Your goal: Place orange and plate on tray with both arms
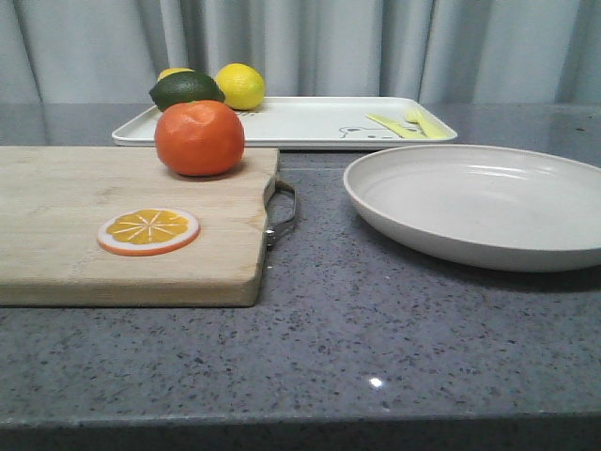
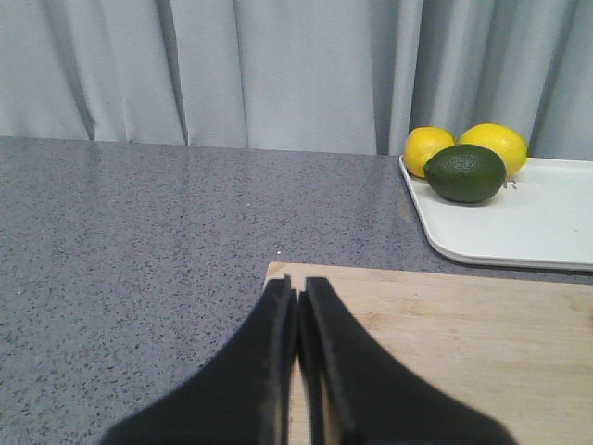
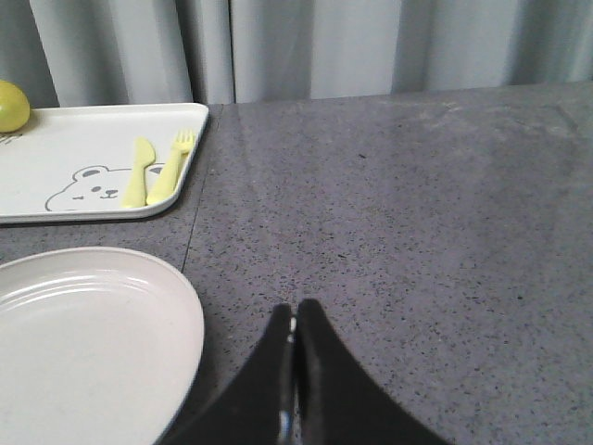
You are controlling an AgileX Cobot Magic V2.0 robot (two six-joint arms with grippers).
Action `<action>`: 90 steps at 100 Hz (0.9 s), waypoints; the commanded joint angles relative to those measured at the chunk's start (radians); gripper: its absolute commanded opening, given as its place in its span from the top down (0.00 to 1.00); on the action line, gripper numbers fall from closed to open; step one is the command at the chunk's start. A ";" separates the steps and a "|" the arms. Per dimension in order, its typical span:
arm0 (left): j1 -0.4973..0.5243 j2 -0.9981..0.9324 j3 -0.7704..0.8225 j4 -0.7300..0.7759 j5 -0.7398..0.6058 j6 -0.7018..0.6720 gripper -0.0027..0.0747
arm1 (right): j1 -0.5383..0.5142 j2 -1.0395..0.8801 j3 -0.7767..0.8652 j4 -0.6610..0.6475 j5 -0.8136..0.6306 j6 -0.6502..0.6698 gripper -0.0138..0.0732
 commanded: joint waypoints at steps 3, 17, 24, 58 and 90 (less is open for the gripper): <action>0.001 0.059 -0.063 -0.011 -0.108 -0.006 0.99 | -0.006 0.072 -0.073 -0.015 -0.062 -0.004 0.91; 0.001 0.108 -0.077 -0.011 -0.170 -0.006 0.99 | -0.006 0.136 -0.107 -0.015 -0.059 -0.004 0.91; 0.001 0.120 -0.077 -0.013 -0.181 -0.006 0.99 | -0.006 0.145 -0.107 -0.015 -0.060 -0.004 0.91; 0.001 0.137 -0.100 -0.015 -0.158 -0.006 0.99 | -0.006 0.145 -0.107 -0.015 -0.056 -0.004 0.91; -0.015 0.275 -0.241 -0.015 -0.037 -0.006 0.82 | -0.006 0.145 -0.107 -0.015 -0.052 -0.004 0.91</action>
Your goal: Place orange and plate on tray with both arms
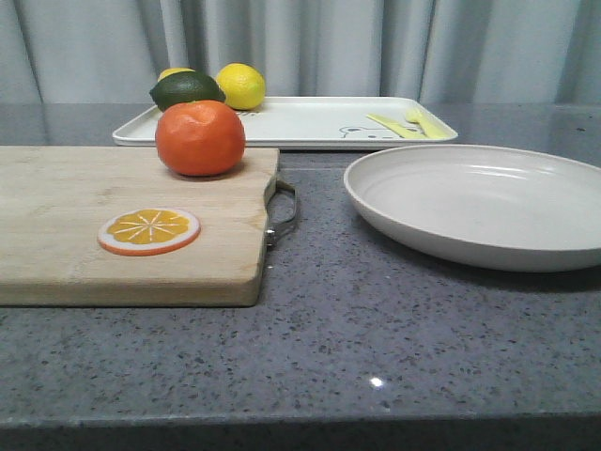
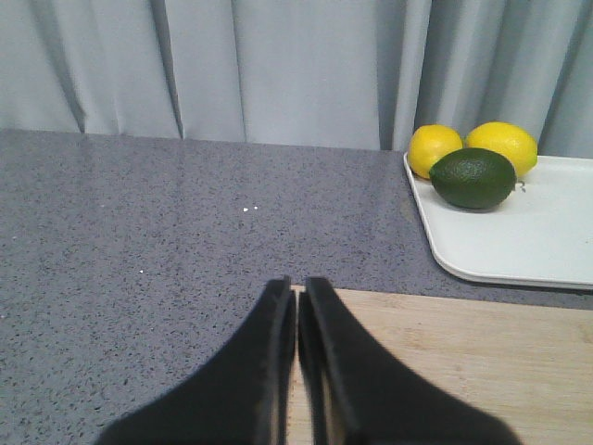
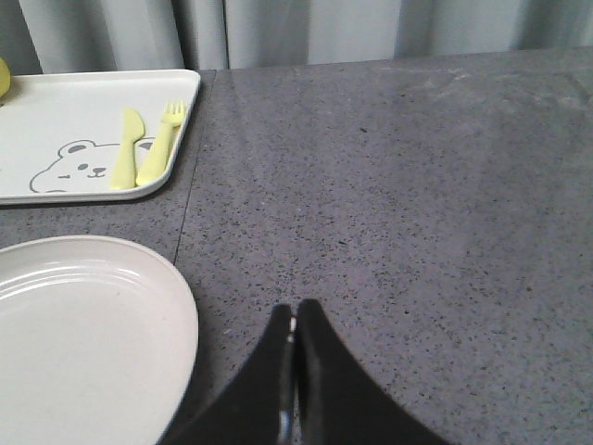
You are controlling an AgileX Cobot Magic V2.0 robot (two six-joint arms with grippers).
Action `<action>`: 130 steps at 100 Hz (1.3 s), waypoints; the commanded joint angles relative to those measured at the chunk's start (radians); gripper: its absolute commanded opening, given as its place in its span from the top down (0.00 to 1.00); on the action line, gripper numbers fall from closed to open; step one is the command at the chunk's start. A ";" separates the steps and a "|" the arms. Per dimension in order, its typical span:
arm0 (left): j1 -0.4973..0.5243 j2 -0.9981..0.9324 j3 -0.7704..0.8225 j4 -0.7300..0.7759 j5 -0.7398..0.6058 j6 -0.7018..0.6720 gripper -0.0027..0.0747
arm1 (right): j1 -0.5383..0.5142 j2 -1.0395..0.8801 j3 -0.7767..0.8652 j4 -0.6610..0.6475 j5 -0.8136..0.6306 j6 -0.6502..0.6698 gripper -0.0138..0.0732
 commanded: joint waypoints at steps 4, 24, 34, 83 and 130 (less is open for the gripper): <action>-0.028 0.061 -0.075 -0.008 -0.057 -0.006 0.73 | -0.006 0.009 -0.040 -0.015 -0.069 -0.004 0.91; -0.123 0.160 -0.127 -0.008 -0.064 -0.006 0.32 | -0.006 0.009 -0.040 -0.015 -0.069 -0.004 0.91; -0.182 0.220 -0.157 -0.008 -0.063 -0.006 0.20 | -0.006 0.009 -0.040 -0.015 -0.069 -0.004 0.91; -0.482 0.629 -0.555 -0.010 0.161 -0.006 0.13 | -0.006 0.009 -0.040 -0.015 -0.070 -0.004 0.91; -0.522 0.988 -0.969 -0.069 0.564 -0.006 0.13 | -0.006 0.009 -0.040 -0.015 -0.070 -0.004 0.91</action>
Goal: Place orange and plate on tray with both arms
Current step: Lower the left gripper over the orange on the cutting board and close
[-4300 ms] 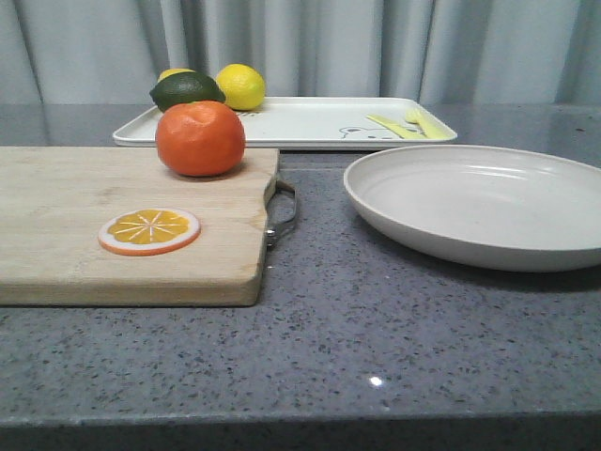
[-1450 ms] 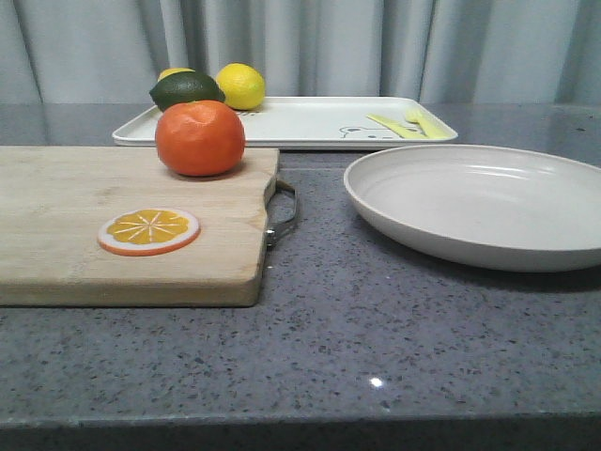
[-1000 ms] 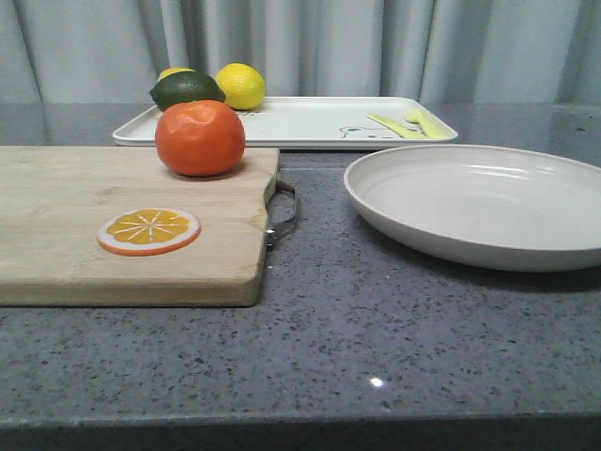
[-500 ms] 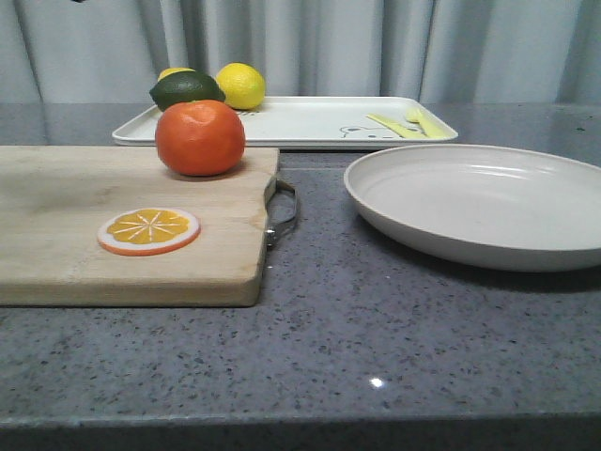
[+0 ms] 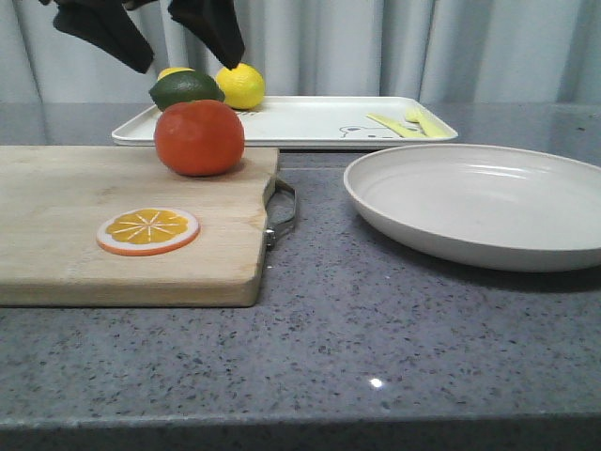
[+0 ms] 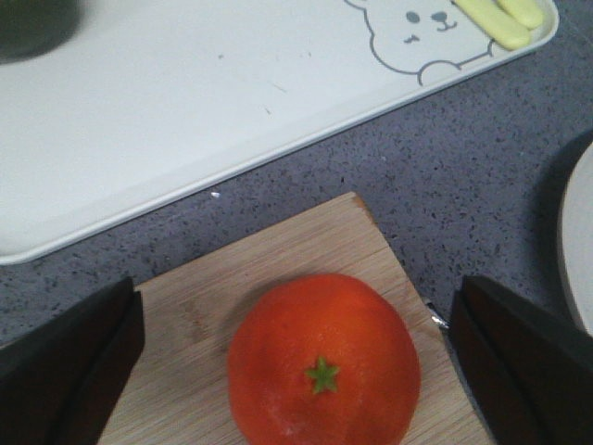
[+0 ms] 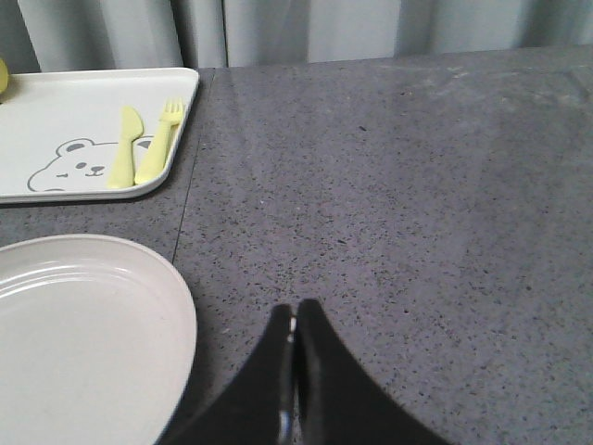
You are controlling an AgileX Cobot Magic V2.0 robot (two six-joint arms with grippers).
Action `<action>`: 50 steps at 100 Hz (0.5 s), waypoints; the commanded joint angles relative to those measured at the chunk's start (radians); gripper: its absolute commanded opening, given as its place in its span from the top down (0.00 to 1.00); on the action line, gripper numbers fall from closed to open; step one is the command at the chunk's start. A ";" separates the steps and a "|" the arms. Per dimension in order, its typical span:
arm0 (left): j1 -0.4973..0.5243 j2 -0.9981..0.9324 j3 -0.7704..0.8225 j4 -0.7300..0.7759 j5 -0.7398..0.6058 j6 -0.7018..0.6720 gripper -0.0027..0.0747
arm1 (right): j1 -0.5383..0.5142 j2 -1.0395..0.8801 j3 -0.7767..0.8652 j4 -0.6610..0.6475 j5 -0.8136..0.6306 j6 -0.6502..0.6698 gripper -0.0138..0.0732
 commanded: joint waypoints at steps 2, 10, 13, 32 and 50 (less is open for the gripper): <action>-0.008 0.004 -0.081 -0.047 0.017 -0.006 0.13 | -0.006 0.009 -0.040 -0.015 -0.072 -0.004 0.91; -0.008 0.032 -0.100 -0.071 0.038 0.003 0.13 | -0.006 0.009 -0.040 -0.015 -0.072 -0.004 0.91; -0.008 0.042 -0.102 -0.073 0.040 0.003 0.13 | -0.006 0.009 -0.040 -0.015 -0.072 -0.004 0.91; -0.008 0.081 -0.103 -0.073 0.070 0.003 0.13 | -0.006 0.009 -0.040 -0.015 -0.072 -0.004 0.91; -0.008 0.088 -0.103 -0.073 0.070 0.003 0.17 | -0.006 0.009 -0.040 -0.015 -0.071 -0.004 0.91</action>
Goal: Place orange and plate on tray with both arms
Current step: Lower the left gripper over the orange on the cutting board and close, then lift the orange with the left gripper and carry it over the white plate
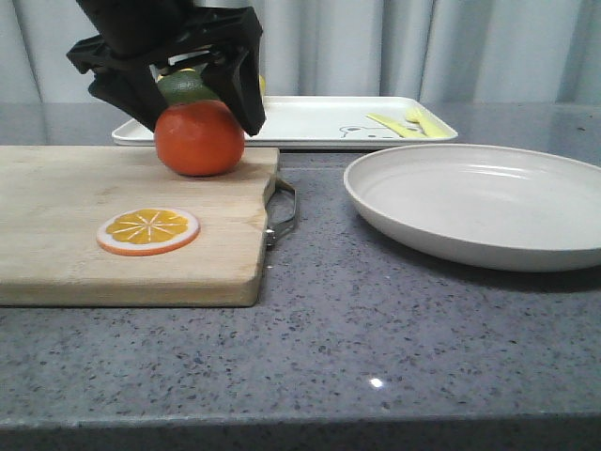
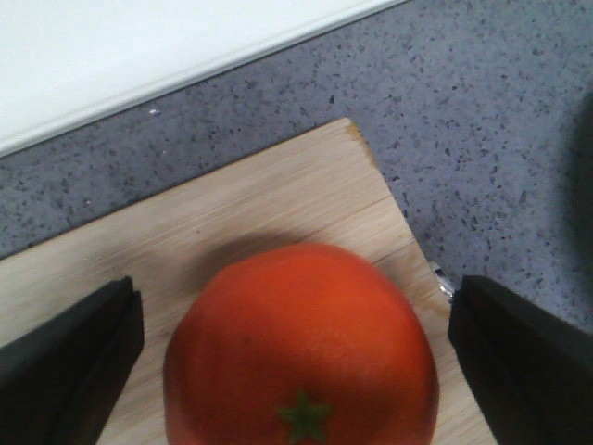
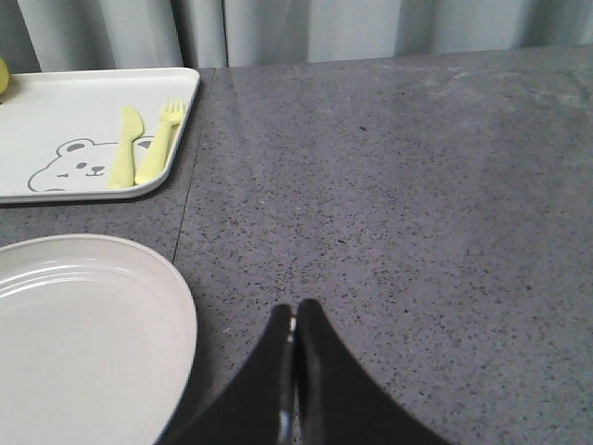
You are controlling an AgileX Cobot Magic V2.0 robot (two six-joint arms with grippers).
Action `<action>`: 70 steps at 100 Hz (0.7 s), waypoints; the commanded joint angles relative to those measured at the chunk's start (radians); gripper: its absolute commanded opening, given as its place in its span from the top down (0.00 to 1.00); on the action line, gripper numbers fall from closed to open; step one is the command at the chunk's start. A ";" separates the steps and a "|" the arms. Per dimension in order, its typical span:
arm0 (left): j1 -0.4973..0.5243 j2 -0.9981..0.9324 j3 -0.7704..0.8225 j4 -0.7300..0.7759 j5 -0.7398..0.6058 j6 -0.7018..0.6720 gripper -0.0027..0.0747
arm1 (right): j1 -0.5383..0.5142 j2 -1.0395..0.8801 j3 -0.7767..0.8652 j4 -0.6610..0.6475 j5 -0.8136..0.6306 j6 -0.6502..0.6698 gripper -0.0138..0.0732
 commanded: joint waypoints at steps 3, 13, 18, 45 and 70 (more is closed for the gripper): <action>-0.008 -0.047 -0.035 -0.020 -0.036 0.003 0.19 | -0.006 0.009 -0.040 -0.015 -0.071 -0.004 0.91; -0.008 -0.047 -0.035 -0.020 -0.036 0.003 0.30 | -0.006 0.009 -0.040 -0.015 -0.071 -0.004 0.91; -0.008 -0.047 -0.035 -0.020 -0.036 0.003 0.37 | -0.006 0.009 -0.040 -0.015 -0.071 -0.004 0.91; -0.025 -0.047 -0.063 -0.035 -0.020 0.005 0.58 | -0.006 0.009 -0.040 -0.015 -0.069 -0.004 0.91; -0.167 -0.028 -0.160 -0.035 -0.029 0.005 0.58 | -0.006 0.009 -0.040 -0.015 -0.068 -0.004 0.91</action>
